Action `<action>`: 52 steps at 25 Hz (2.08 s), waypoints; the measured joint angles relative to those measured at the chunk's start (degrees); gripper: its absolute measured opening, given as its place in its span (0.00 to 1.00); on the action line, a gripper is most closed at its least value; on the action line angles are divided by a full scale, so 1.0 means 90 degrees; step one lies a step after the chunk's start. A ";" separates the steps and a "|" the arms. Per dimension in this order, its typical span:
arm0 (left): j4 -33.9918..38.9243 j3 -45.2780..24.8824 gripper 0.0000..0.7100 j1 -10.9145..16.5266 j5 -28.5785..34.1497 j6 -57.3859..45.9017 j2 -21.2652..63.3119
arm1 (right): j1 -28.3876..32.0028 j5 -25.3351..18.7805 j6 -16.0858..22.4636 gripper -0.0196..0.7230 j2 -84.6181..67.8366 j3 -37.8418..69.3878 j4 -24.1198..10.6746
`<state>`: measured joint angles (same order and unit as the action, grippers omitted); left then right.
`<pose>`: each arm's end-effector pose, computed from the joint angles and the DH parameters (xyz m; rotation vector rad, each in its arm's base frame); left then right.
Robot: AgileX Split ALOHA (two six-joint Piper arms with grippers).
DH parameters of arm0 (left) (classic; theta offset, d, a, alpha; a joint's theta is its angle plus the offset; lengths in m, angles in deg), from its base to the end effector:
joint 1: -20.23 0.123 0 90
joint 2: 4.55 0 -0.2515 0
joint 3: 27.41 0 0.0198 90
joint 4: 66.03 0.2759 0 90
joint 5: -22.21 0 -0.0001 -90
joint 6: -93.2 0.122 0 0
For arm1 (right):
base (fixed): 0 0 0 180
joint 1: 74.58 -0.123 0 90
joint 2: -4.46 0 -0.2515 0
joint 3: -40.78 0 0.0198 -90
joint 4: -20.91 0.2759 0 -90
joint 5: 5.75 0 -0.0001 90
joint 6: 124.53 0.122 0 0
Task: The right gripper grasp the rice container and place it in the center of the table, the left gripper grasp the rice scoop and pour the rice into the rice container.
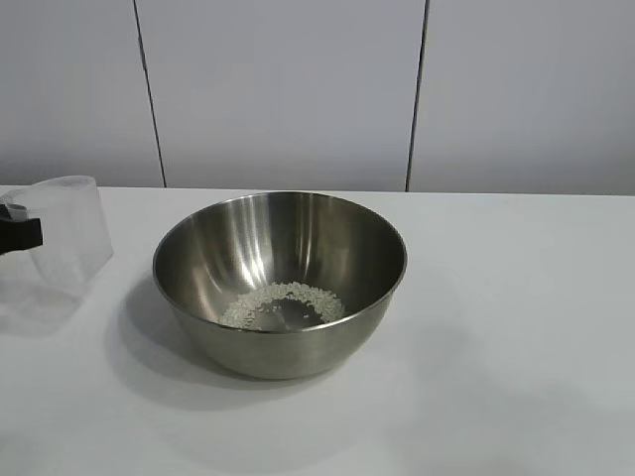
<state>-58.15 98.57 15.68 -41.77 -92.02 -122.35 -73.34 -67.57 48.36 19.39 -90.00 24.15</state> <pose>0.2891 -0.0381 0.0376 0.1308 1.8834 -0.1916 0.0954 0.0040 0.2543 -0.1111 2.1942 -0.0120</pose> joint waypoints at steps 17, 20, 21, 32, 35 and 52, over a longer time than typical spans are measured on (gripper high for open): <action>-0.0087 0.0000 0.05 0.0000 -0.0031 0.1410 -0.0631 | 0.0000 -0.0006 0.0000 0.65 0.0000 0.0000 0.0000; -0.0087 0.0000 0.19 0.0000 -0.0031 0.1432 -0.0631 | 0.0000 -0.0006 0.0000 0.65 0.0000 0.0000 0.0000; -0.0087 0.0000 0.26 0.0000 -0.0031 0.1432 -0.0631 | 0.0000 -0.0006 0.0000 0.65 0.0000 0.0000 0.0000; -0.0384 -0.0811 0.51 0.0000 -0.0160 0.1439 -0.0625 | 0.0000 -0.0006 0.0000 0.65 0.0000 0.0000 0.0000; -0.0711 -0.1101 0.51 0.0000 -0.0202 0.1439 -0.0620 | 0.0000 0.0004 0.0000 0.65 0.0000 0.0000 0.0000; 0.1676 0.0920 0.50 0.2523 0.2907 -0.1317 0.1735 | 0.0000 0.0004 0.0000 0.65 0.0000 0.0000 0.0000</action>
<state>-43.06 106.85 38.39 -15.60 -103.87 -106.73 -73.34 -67.54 48.36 19.39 -90.00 24.15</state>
